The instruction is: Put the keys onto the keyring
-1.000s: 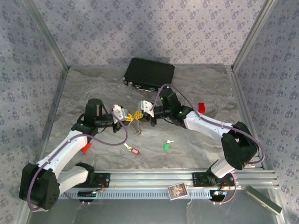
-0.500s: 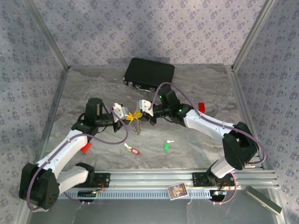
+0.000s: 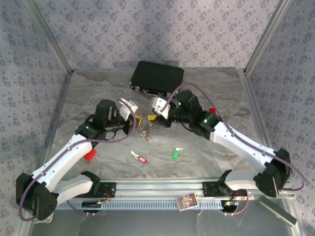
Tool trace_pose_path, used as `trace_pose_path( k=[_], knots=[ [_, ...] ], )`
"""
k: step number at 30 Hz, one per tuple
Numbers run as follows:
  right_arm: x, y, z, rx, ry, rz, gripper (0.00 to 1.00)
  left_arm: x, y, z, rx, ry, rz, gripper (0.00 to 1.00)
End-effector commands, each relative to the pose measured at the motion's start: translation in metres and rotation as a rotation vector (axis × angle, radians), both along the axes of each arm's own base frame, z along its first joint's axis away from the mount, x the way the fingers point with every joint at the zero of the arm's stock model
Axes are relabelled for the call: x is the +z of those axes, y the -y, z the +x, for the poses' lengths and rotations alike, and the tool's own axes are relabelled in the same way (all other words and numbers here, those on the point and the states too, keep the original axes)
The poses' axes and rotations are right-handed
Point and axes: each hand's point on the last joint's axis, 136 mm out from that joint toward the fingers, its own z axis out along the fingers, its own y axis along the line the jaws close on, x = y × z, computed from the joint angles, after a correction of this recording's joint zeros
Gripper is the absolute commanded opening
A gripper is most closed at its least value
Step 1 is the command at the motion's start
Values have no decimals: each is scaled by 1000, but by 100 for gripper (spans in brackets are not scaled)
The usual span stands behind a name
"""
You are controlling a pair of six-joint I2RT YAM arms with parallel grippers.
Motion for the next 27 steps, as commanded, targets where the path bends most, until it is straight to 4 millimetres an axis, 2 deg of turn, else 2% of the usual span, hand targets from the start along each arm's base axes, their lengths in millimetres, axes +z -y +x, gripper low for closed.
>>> trace_pose_path(
  k=[1,4,7,15,21,24,27],
  knots=[
    [-17,-2,-23,-25,-103,51,34,1,-17,2,236,-217,-35,0],
    [-23,-25,-56,76,-110,123,32,0,-19,4,345,-356,-75,0],
    [-31,-47,-69,94,-64,157,32,0,-16,2,417,-497,-116,0],
    [-60,-79,-35,-43,-11,206,31,7,-15,-4,593,-716,-288,0],
    [-80,-75,-11,-93,78,199,31,9,-7,-12,630,-871,-298,0],
    [-93,-73,-4,-77,102,195,31,-1,-11,-14,707,-948,-280,0],
    [-101,-71,2,-84,149,196,30,-7,-6,-17,734,-1037,-294,0]
  ],
)
